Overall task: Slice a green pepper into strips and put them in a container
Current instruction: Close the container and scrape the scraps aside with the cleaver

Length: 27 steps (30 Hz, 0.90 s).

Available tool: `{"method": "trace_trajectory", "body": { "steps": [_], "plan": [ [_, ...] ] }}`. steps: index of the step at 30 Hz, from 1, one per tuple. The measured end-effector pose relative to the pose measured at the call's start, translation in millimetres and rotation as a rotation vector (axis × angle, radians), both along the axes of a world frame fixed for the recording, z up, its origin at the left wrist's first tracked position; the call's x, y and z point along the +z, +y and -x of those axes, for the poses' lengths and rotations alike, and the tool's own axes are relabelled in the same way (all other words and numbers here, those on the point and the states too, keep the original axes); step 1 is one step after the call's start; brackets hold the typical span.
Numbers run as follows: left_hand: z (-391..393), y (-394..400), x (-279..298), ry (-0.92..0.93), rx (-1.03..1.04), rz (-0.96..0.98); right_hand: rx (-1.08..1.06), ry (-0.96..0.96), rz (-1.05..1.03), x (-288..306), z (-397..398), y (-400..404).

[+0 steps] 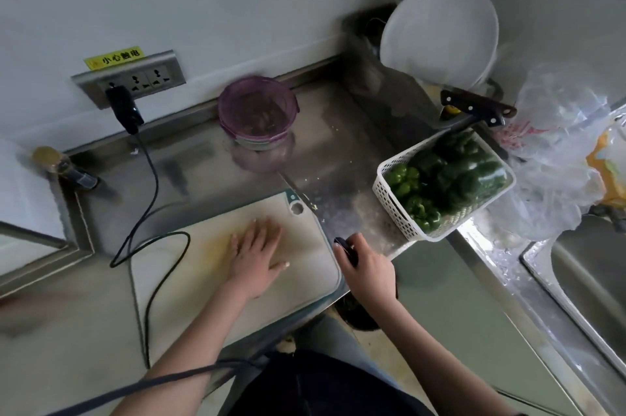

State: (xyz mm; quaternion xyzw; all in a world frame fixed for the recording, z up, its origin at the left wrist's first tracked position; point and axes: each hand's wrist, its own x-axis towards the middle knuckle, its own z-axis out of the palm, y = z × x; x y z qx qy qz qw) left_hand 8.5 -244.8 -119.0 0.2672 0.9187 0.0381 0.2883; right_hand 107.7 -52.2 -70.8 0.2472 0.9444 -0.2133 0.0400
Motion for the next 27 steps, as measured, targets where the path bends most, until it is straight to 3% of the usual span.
{"method": "trace_trajectory", "body": {
  "steps": [6, 12, 17, 19, 22, 27],
  "plan": [
    [-38, -73, 0, 0.019, 0.391, -0.034, 0.379, -0.099, -0.155, -21, 18, 23],
    [-69, -127, -17, 0.221, 0.724, 0.015, 0.587, -0.110, -0.135, -48, 22, 24],
    [-84, -140, -3, 0.390, 0.764, 0.170, 0.599, -0.154, -0.122, -53, 22, 22],
    [-87, -142, -4, 0.425, 0.765, 0.217, 0.622, -0.135, -0.240, -53, 19, 21],
    [-89, -141, -9, 0.478, 0.797, 0.185, 0.715, -0.143, -0.318, -57, 15, 19],
    [-85, -143, -15, 0.430, 0.810, 0.144, 0.747, -0.225, -0.227, -50, 21, 22]
  ]
}}
